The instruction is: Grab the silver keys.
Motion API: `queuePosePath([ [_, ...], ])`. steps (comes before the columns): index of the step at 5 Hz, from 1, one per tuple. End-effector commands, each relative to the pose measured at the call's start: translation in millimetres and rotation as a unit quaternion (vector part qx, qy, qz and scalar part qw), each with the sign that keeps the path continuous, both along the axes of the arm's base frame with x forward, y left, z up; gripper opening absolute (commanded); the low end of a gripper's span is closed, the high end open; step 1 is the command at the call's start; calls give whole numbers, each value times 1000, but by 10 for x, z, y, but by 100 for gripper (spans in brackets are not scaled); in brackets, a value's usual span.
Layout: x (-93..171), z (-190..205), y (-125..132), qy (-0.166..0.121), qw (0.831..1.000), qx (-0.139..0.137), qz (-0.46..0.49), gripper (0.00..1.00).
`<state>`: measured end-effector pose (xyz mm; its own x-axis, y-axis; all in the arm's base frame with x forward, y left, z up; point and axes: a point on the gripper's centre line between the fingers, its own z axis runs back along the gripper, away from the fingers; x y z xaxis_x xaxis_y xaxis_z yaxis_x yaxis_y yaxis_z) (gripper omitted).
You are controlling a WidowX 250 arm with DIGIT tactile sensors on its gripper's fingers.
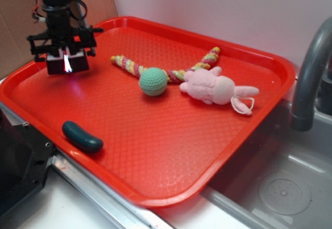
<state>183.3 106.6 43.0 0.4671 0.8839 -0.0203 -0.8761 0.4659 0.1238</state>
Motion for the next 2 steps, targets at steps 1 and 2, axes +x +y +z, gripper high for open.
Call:
queuePosePath([
  [1, -92, 1078, -272, -16, 994, 38, -96, 0],
  [2, 143, 1580, -563, -21, 979, 30, -198, 0],
])
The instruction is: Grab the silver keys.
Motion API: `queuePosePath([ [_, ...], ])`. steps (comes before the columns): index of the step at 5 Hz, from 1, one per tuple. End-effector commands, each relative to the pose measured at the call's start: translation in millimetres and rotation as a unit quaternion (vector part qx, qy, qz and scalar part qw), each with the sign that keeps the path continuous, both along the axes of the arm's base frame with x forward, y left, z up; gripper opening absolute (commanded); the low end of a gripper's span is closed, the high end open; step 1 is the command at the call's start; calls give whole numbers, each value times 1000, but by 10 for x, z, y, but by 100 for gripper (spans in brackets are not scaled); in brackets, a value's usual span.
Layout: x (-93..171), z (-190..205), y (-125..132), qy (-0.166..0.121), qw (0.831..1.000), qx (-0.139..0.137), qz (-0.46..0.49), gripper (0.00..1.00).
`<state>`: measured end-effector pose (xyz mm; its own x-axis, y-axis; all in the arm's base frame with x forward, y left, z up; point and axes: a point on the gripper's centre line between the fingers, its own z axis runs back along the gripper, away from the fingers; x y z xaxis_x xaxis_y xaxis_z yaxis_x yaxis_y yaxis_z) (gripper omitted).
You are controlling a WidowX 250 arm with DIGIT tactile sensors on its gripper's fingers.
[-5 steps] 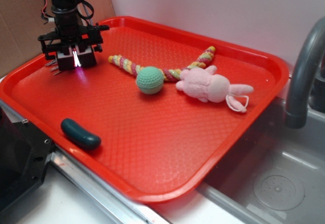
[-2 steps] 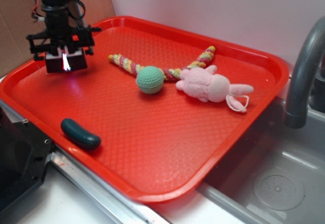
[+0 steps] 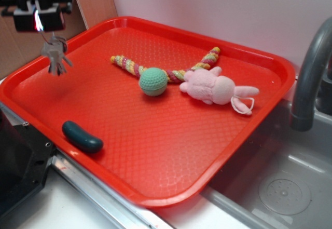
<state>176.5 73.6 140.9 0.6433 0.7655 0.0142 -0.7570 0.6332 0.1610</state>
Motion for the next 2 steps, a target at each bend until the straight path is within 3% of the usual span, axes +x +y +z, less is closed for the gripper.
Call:
queuePosePath([
  [1, 370, 1107, -472, -44, 985, 4, -165, 0],
  [2, 454, 1158, -762, -53, 969, 33, -240, 0],
])
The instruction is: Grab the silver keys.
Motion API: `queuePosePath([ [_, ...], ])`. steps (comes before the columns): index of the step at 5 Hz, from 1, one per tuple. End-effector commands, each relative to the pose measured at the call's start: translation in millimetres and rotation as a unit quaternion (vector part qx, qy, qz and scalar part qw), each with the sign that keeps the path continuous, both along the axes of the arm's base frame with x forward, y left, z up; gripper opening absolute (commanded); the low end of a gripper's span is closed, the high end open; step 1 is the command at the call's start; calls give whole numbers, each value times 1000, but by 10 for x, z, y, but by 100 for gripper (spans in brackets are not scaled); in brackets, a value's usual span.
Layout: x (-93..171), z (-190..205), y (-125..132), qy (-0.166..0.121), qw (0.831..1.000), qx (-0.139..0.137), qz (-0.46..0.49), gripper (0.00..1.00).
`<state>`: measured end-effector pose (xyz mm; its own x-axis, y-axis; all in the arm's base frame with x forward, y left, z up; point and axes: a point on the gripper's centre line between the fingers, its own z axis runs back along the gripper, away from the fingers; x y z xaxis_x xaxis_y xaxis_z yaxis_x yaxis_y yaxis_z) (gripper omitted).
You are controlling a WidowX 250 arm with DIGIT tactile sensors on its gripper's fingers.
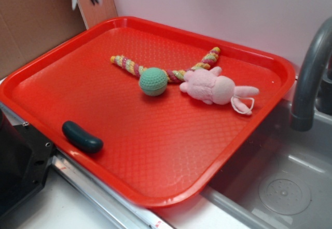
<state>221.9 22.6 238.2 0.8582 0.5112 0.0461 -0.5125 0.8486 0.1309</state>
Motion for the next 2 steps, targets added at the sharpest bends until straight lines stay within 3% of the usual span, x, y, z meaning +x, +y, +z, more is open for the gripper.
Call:
queuePosePath([
  [1, -29, 131, -263, -44, 990, 4, -133, 0],
  [2, -129, 137, -247, -47, 989, -10, -137, 0],
])
